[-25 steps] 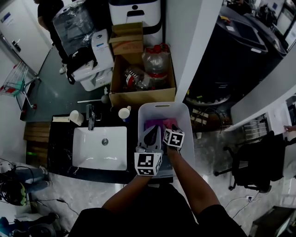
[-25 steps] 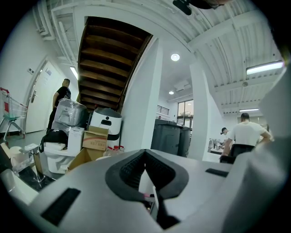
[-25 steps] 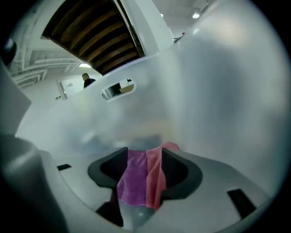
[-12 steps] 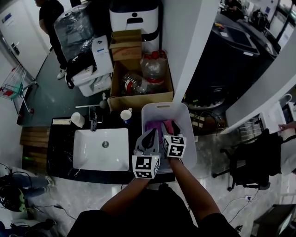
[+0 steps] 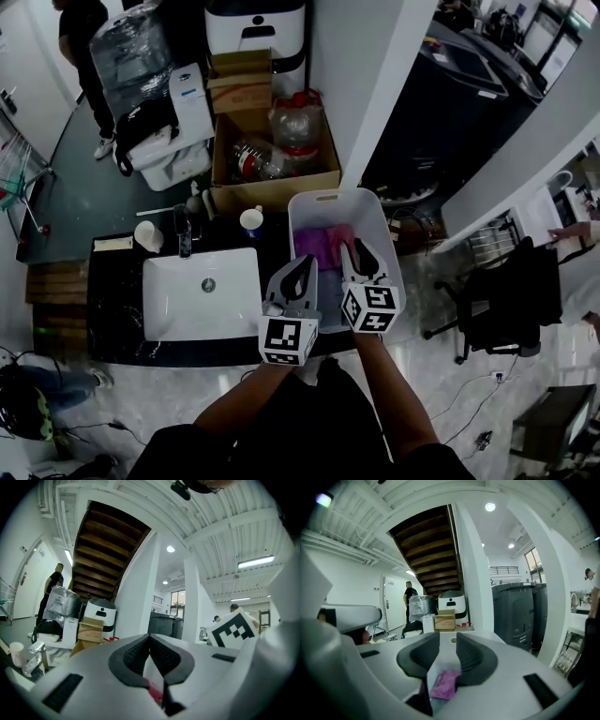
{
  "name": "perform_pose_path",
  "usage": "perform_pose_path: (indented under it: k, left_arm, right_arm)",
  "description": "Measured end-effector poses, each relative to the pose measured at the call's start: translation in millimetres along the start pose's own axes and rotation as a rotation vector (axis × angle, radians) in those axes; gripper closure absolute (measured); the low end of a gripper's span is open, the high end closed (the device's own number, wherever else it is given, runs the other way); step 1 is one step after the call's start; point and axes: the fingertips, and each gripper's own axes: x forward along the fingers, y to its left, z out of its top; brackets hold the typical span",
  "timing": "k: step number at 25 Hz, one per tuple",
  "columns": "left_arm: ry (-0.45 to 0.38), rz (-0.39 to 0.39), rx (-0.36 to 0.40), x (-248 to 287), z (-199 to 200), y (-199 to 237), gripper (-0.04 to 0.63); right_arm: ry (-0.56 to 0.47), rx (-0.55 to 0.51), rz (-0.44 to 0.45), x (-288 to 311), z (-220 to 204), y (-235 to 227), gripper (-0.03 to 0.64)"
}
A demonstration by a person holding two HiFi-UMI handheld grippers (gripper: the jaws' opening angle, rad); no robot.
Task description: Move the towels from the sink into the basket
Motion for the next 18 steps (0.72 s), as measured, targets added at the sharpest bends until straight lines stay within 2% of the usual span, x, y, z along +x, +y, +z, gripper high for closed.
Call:
perform_pose_path:
  k: [7, 11, 18]
  left_arm:
    - [0.01, -0.027, -0.076, -21, -4, -3, 0.592]
    - [0.007, -0.019, -0.055, -32, -2, -18, 0.592]
    - [-0.03, 0.044, -0.008, -63, 4, -47, 0.592]
  right_arm:
    - [-0.053, 0.015, 0.066, -47, 30, 28, 0.574]
    - [-0.054, 0.073, 0.115, -69, 30, 37, 0.591]
    - [-0.069, -0.005, 0.191, -118, 19, 49, 0.592]
